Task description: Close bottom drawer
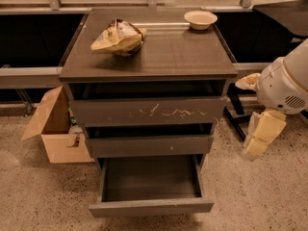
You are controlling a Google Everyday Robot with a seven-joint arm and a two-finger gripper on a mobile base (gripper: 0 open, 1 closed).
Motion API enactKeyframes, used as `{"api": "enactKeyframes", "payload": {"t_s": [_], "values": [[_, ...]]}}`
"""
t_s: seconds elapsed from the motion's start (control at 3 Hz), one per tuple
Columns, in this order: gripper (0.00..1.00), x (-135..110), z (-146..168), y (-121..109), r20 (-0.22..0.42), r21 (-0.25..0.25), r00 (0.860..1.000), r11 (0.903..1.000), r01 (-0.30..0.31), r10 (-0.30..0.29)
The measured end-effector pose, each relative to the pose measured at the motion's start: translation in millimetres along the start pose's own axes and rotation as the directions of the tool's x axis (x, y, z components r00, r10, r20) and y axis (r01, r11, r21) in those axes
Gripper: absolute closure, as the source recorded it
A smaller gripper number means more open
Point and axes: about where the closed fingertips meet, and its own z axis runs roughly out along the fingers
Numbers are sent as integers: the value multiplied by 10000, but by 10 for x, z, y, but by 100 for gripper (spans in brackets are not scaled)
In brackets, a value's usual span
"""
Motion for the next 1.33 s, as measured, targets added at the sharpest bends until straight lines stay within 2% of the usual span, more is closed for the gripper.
{"api": "enactKeyframes", "payload": {"t_s": [0.33,0.67,1.0,1.33], "values": [[0,-103,334,106,688,-307,9963,9981,537,-515],[0,-248,1044,370,2023,-1053,9758,9888,1061,-832],[0,-333,1484,570,2731,-1576,9595,9807,1161,-697],[0,-403,1904,787,3250,-2305,9456,9687,927,-132]]}}
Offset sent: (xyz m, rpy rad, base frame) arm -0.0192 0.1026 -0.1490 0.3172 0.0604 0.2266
